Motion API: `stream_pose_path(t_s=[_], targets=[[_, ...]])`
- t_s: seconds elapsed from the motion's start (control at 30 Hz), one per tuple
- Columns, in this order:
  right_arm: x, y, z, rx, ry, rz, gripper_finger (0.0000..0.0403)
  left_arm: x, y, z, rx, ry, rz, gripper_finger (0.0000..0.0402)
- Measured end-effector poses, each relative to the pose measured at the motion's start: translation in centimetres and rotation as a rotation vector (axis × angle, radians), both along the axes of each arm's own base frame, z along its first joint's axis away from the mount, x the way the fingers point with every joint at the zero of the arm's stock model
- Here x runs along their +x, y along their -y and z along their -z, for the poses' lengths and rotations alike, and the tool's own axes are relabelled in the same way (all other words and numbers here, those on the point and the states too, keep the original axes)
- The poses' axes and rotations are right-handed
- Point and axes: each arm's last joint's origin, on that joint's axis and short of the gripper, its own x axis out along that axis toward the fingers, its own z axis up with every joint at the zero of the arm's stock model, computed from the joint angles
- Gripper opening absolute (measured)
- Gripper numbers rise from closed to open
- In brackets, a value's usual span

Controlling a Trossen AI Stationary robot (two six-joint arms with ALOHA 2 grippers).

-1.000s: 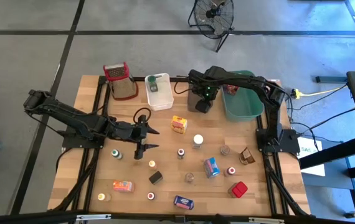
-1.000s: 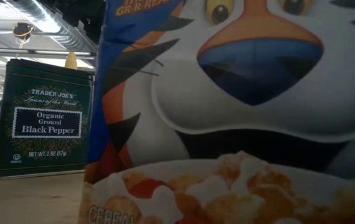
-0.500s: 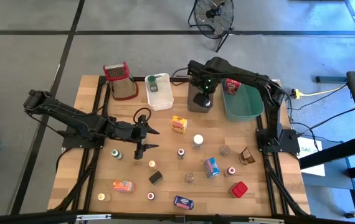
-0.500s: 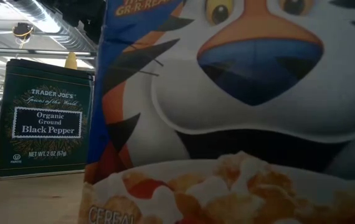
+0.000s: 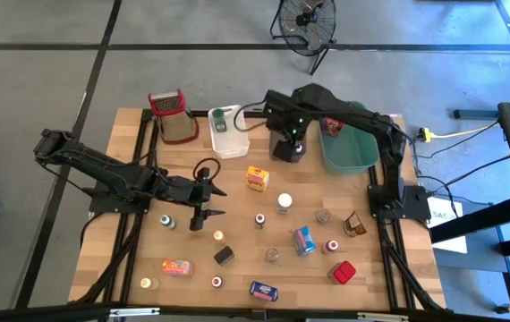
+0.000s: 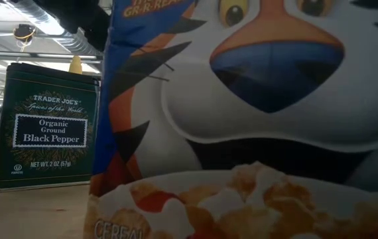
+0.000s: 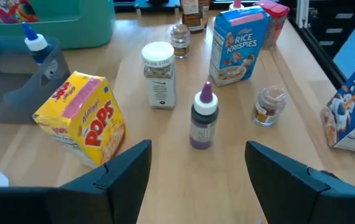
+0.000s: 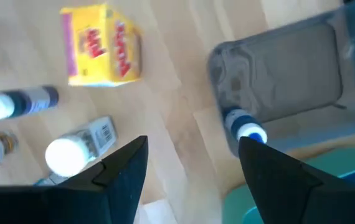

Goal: Pick & Place Kitchen Items
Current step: Put the blue cereal box into the green bin

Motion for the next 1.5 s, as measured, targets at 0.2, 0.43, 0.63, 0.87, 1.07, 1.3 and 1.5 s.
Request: stream_pose_path(t_s=[0.2,0.43,0.63,0.87,1.07,1.3,1.5], targets=[[0.0,-3.0,-0.6,-0.073,-0.028,-0.068,0.0254,0.2,-0.3,-0.5,0.229,0.016,0.095,0.0253],[-2.2,-8.0,-4.4,-0.200,0.067,-0.080,0.0254,0.4,-0.3,-1.2,0.275,0.038,0.109,0.0253],[-5.6,-14.5,-7.7,-0.398,0.211,-0.095,0.0254,0.4,-0.3,-1.3,0.280,0.038,0.101,0.0253],[-8.5,-21.2,-8.8,-0.502,0.364,-0.118,0.0254,0.4,-0.3,-1.3,0.270,0.038,0.097,0.0253],[-9.6,-24.9,-6.6,-0.586,0.392,-0.108,0.0254,0.4,-0.3,-1.2,0.196,0.036,0.058,0.0253],[-10.3,-26.7,-3.7,-0.736,0.411,-0.101,0.0254,0.4,-0.3,-1.2,0.160,0.037,0.045,0.0253],[-10.2,-27.5,-1.2,-0.832,0.427,-0.126,0.0254,0.4,-0.1,-1.3,0.128,0.048,0.099,0.0253]])
